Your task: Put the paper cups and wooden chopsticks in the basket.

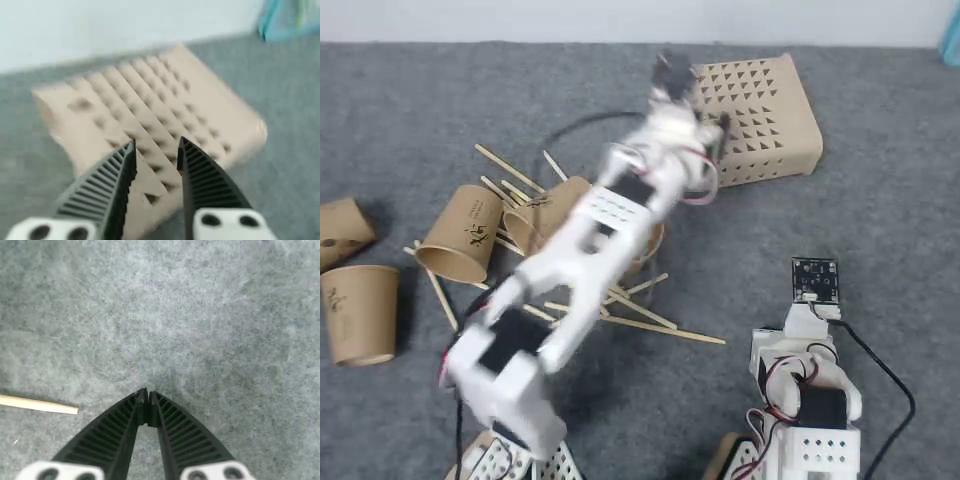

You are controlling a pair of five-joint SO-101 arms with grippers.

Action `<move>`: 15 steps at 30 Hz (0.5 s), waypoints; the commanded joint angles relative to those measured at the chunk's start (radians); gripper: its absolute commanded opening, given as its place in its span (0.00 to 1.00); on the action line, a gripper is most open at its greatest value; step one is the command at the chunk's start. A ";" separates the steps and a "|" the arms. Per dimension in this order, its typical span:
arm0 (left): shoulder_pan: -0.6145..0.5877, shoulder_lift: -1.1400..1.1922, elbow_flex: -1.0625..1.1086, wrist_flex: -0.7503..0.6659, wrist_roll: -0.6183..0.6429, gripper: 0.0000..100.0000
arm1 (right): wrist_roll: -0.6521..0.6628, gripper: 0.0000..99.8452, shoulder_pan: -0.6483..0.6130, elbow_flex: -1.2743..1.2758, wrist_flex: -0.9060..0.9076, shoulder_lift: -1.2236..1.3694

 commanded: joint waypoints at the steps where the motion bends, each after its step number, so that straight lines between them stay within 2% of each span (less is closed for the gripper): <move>1: -0.055 -0.331 -0.015 0.227 0.009 0.13 | 0.020 0.01 0.010 -0.032 -0.016 -0.015; 7: -0.190 -0.658 -0.015 0.552 0.008 0.13 | 0.018 0.01 0.079 0.021 -0.211 -0.013; 12: -0.399 -0.830 0.001 0.824 0.012 0.13 | 0.034 0.01 0.027 0.021 -0.197 -0.013; 15: -0.532 -0.916 0.062 0.934 0.012 0.13 | 0.127 0.01 0.015 0.015 -0.260 -0.013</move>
